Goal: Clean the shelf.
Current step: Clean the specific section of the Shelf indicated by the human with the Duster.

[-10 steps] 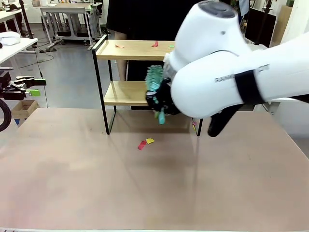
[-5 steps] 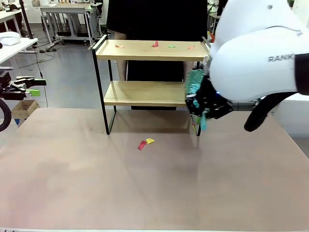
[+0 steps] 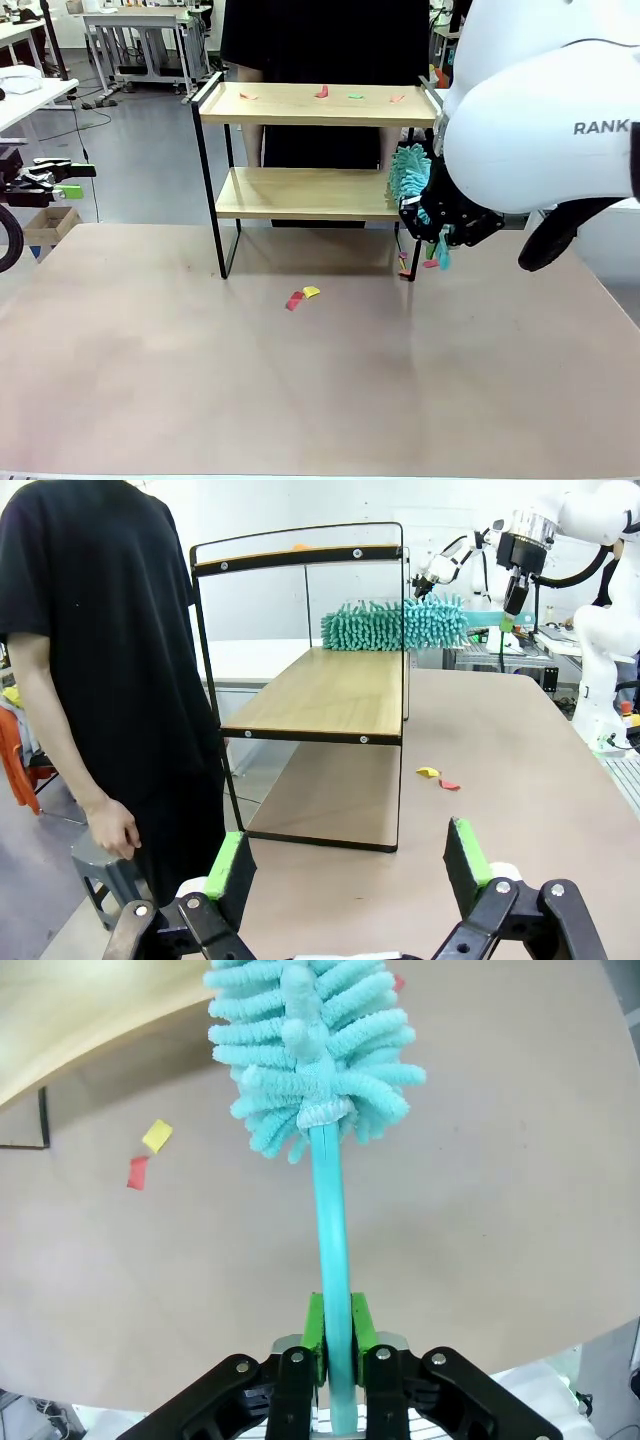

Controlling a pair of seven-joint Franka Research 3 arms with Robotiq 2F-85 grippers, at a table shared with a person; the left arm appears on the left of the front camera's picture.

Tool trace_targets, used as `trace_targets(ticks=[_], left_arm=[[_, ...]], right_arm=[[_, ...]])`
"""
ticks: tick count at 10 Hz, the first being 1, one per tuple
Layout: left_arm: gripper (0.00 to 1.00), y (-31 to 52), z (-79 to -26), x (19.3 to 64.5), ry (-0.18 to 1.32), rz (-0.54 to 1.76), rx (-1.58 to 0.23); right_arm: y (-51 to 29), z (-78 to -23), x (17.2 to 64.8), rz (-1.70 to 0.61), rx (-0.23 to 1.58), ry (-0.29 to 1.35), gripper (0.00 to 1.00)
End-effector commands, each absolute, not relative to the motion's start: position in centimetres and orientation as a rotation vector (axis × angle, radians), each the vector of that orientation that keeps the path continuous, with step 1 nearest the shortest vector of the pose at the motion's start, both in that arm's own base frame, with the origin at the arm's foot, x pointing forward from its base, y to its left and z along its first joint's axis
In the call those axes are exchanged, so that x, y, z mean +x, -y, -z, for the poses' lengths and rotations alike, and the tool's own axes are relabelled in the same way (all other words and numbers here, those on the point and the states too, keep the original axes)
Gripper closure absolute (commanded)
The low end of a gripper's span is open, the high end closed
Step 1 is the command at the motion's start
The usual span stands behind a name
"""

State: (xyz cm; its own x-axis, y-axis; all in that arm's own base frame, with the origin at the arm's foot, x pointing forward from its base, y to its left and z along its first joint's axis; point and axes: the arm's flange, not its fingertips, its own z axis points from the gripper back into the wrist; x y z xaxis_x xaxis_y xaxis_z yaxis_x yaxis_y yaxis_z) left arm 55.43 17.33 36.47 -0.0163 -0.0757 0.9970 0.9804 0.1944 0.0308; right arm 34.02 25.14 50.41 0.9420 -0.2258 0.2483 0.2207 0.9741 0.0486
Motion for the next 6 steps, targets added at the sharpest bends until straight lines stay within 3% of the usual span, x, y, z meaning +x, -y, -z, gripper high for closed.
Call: trace_targets(ticks=[1, 3, 6], left_arm=[[0.00, -17.2, -36.6, 55.3, 1.261, 1.116, -0.996], [0.00, -17.2, -36.6, 55.3, 1.261, 1.116, -0.996], [0.00, -17.2, -36.6, 55.3, 1.261, 1.116, -0.996]], right_arm=[[-25.2, -50.6, 33.9, 0.222, 0.015, 0.263, 0.87], [-24.9, -52.9, 31.5, 0.025, 0.154, 0.381, 0.87], [-24.1, -54.5, 29.5, -0.276, 0.314, 0.342, 0.87]])
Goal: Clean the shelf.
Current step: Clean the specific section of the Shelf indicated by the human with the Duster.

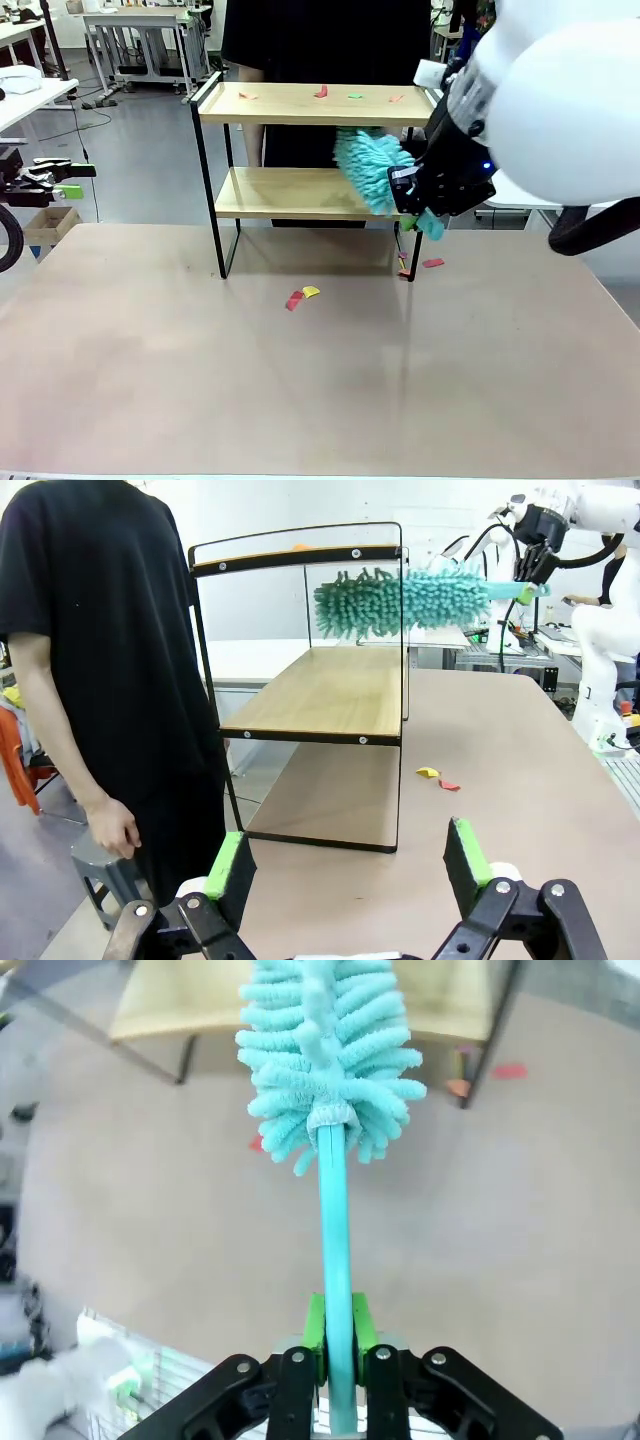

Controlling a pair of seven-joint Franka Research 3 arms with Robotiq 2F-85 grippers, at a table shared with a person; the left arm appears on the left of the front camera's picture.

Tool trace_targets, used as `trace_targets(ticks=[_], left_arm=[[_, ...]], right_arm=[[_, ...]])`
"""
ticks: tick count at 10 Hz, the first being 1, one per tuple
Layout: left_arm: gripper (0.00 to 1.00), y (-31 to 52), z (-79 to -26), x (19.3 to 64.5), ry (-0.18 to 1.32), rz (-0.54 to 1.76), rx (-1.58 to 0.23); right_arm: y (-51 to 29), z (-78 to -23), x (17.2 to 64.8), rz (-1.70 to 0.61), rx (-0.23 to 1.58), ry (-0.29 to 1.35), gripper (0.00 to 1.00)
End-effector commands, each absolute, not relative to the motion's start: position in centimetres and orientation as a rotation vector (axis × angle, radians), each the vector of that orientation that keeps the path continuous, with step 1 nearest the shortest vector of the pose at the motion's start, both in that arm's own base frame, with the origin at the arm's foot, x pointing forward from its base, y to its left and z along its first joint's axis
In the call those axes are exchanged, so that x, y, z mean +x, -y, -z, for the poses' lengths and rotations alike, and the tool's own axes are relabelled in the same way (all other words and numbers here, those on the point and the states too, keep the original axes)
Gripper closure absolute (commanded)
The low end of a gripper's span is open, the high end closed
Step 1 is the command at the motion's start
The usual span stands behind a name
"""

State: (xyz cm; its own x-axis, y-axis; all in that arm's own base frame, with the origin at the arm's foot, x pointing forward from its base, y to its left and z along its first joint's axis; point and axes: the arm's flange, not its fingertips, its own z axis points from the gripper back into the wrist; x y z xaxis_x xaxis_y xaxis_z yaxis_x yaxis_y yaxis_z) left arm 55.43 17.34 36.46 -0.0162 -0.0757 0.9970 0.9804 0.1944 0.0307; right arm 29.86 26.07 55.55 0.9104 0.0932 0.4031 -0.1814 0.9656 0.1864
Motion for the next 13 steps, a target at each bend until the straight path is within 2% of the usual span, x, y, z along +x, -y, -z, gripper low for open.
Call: trace_targets(ticks=[1, 5, 7, 11, 13], left_arm=[[0.00, -17.2, -36.6, 55.3, 1.261, 1.116, -0.996], [0.00, -17.2, -36.6, 55.3, 1.261, 1.116, -0.996], [0.00, -17.2, -36.6, 55.3, 1.261, 1.116, -0.996], [0.00, -17.2, -36.6, 55.3, 1.261, 1.116, -0.996], [0.00, -17.2, -36.6, 55.3, 1.261, 1.116, -0.996]], right_arm=[[-23.9, -54.8, 29.0, -0.379, 0.365, 0.317, 0.87], [-24.1, -55.8, 26.4, -0.830, 0.551, 0.092, 0.87], [-23.8, -55.9, 25.0, -0.944, 0.539, -0.073, 0.87], [-17.7, -56.1, 21.2, -0.982, 0.335, -0.366, 0.87], [-13.7, -57.0, 19.5, -0.928, 0.273, -0.421, 0.87]])
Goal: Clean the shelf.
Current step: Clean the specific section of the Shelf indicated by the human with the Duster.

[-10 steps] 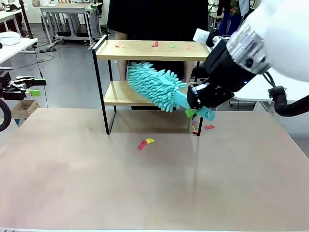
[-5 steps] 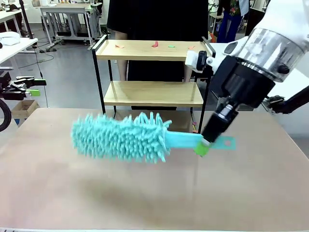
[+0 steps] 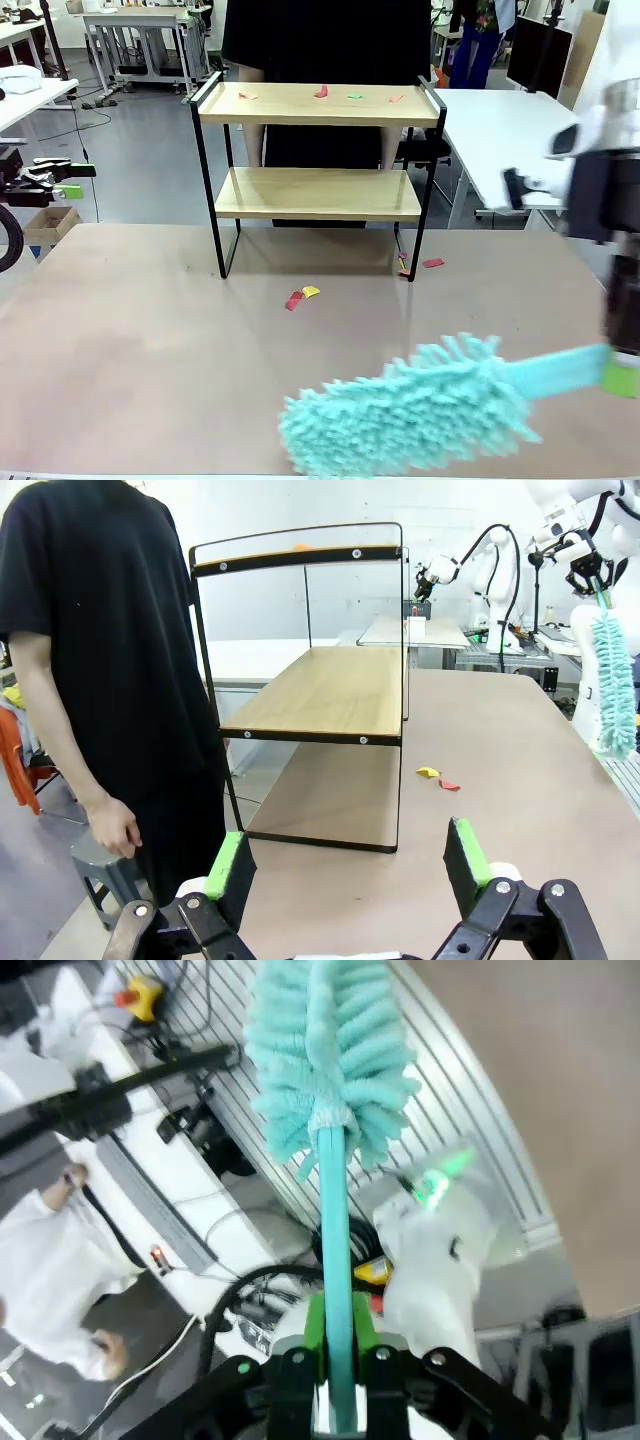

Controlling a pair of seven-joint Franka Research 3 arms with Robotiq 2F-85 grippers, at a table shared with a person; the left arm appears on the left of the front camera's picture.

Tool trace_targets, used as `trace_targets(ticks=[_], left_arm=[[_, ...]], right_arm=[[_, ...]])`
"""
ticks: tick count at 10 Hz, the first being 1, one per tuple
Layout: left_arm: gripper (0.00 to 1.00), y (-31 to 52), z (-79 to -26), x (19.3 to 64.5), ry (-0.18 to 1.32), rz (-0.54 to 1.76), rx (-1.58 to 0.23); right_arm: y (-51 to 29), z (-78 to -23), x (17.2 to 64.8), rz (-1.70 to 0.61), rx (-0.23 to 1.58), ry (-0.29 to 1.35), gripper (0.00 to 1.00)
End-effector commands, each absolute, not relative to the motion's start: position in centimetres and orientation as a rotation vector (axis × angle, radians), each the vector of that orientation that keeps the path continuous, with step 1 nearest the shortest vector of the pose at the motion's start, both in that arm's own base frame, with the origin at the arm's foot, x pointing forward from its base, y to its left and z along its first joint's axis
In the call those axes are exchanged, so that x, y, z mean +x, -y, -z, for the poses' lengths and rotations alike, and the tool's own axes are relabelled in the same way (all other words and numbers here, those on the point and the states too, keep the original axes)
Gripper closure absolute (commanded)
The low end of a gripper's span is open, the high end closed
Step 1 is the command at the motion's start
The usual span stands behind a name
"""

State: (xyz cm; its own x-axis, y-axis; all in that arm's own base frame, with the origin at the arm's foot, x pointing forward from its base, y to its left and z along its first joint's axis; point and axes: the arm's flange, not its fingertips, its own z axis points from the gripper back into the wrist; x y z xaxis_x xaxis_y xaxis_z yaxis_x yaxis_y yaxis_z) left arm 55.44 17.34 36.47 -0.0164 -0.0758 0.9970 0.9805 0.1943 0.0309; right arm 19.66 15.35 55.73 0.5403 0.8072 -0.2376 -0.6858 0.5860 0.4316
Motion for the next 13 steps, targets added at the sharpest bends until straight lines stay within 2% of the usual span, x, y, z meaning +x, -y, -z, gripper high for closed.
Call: trace_targets(ticks=[1, 4, 13], left_arm=[[0.00, -17.2, -36.6, 55.3, 1.261, 1.116, -0.996], [0.00, -17.2, -36.6, 55.3, 1.261, 1.116, -0.996], [0.00, -17.2, -36.6, 55.3, 1.261, 1.116, -0.996]], right_arm=[[-12.0, -57.5, 18.9, -0.905, 0.253, -0.420, 0.87], [-10.2, -57.3, 18.8, -0.904, 0.254, -0.408, 0.87], [-11.4, -57.5, 18.0, -0.870, 0.237, -0.428, 0.87]])
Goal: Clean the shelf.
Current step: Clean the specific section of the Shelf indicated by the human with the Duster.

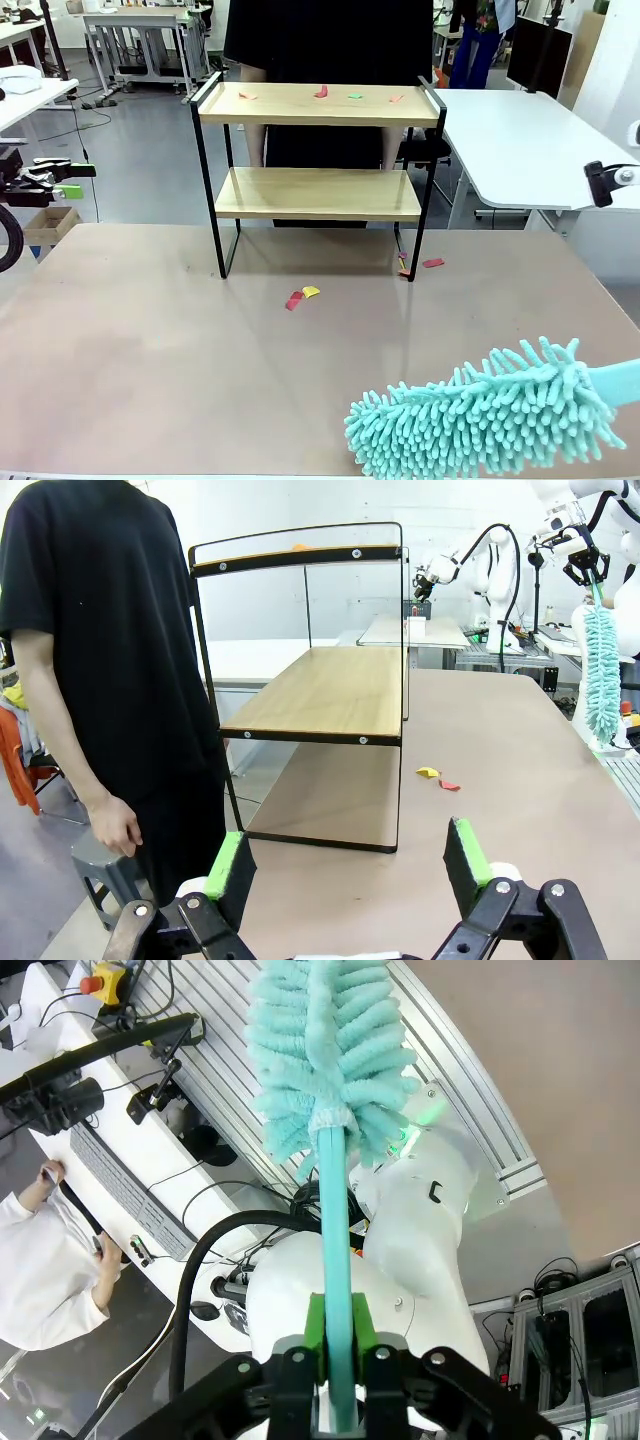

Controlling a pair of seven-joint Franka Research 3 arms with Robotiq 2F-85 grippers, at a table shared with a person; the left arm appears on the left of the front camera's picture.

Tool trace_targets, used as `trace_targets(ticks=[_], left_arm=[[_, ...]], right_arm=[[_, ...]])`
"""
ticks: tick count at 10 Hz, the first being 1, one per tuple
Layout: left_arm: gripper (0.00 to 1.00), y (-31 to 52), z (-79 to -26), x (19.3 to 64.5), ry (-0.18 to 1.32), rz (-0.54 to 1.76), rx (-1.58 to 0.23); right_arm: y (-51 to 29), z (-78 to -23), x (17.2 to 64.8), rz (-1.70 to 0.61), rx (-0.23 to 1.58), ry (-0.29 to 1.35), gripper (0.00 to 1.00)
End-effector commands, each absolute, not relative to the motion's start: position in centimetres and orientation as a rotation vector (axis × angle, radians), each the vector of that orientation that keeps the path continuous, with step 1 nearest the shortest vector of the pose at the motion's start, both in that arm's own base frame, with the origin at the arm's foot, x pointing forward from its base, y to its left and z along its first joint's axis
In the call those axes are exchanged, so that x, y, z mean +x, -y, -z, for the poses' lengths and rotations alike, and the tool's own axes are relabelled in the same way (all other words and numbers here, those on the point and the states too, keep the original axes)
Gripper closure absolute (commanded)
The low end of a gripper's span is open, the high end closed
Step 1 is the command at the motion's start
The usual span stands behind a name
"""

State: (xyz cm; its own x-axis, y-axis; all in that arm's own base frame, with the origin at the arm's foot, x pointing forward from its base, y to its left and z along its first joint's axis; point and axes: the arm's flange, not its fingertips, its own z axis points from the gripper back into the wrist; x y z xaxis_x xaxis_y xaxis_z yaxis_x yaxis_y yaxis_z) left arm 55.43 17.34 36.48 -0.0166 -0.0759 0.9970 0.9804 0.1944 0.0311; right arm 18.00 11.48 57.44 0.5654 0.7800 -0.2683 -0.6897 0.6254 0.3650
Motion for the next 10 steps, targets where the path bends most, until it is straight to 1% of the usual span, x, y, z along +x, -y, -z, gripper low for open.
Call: trace_targets(ticks=[1, 10], left_arm=[[0.00, -17.24, -36.64, 55.31, 1.261, 1.116, -0.996], [0.00, -17.24, -36.64, 55.31, 1.261, 1.116, -0.996]], right_arm=[[-11.42, -57.51, 18.04, -0.870, 0.237, -0.428, 0.87], [-11.42, -57.51, 18.04, -0.870, 0.237, -0.428, 0.87]])
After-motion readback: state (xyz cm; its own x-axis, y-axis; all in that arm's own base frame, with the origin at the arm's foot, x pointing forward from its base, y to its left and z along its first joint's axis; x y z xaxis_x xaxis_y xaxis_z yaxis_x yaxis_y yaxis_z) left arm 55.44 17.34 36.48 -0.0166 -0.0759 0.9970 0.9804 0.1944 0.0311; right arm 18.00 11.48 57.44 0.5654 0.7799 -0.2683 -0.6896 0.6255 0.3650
